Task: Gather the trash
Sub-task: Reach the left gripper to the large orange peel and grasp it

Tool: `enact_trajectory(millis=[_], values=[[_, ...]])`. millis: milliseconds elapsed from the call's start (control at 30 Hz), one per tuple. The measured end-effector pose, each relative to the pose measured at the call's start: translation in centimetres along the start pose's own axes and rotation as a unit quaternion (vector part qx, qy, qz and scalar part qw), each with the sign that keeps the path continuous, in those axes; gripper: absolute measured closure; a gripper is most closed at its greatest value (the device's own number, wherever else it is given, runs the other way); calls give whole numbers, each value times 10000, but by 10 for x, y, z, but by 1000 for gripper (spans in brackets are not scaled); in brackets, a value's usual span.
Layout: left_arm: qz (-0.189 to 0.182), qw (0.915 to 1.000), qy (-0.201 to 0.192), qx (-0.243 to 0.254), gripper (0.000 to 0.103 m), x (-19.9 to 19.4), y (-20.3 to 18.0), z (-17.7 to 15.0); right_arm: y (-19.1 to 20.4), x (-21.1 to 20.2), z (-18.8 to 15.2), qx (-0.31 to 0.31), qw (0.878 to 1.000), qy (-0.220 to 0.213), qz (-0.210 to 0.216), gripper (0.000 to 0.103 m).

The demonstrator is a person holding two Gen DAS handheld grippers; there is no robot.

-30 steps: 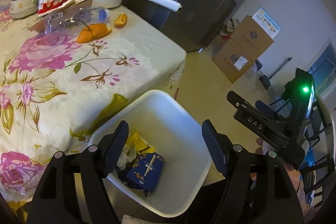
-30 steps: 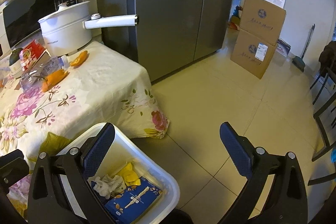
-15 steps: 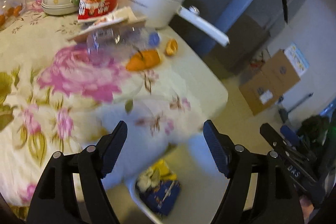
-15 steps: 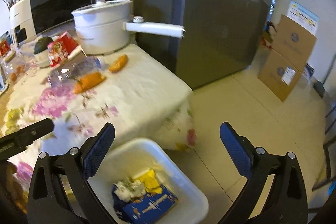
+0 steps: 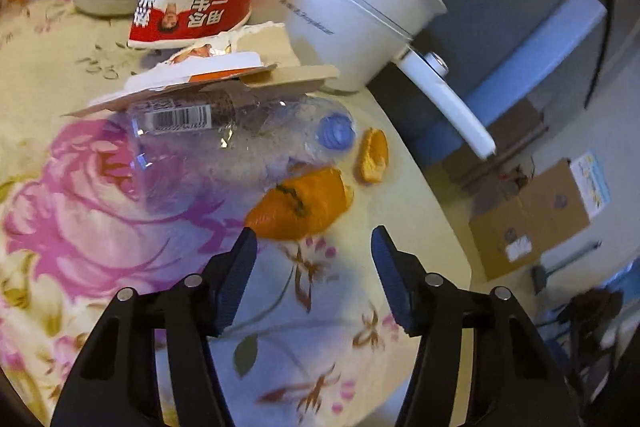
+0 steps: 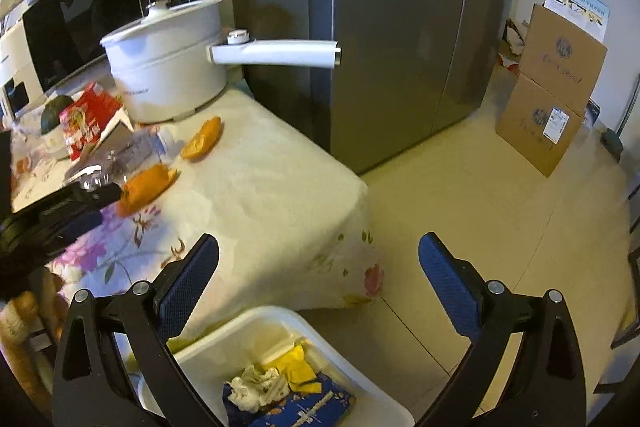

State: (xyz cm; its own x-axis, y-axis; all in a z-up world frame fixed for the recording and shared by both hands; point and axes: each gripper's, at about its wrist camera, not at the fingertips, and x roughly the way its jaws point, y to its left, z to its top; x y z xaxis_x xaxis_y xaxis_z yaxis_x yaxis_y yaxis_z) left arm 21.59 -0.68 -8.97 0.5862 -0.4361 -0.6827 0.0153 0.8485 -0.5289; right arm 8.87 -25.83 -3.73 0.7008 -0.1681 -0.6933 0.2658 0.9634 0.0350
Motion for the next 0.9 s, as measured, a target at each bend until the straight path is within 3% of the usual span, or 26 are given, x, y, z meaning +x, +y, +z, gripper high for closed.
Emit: enact_trajectory(millis=[200, 267, 400, 467, 700, 900], values=[[117, 9998, -150, -74, 50, 13, -1, 17, 6, 11, 3, 6, 9997, 202, 111, 7], [150, 9998, -107, -85, 64, 19, 3, 20, 8, 13, 4, 9, 9996, 240, 157, 7], [137, 9997, -112, -151, 80, 22, 9, 20, 13, 16, 3, -62, 9996, 264, 123, 7], [52, 9996, -130, -227, 94, 20, 13, 21, 15, 19, 2, -88, 9994, 308, 101, 7], [-100, 9997, -133, -154, 99, 6, 11, 19, 23, 21, 0, -158, 9992, 358, 75, 7], [-315, 9989, -343, 88, 99, -38, 0, 11, 33, 23, 0, -192, 9993, 322, 78, 7]])
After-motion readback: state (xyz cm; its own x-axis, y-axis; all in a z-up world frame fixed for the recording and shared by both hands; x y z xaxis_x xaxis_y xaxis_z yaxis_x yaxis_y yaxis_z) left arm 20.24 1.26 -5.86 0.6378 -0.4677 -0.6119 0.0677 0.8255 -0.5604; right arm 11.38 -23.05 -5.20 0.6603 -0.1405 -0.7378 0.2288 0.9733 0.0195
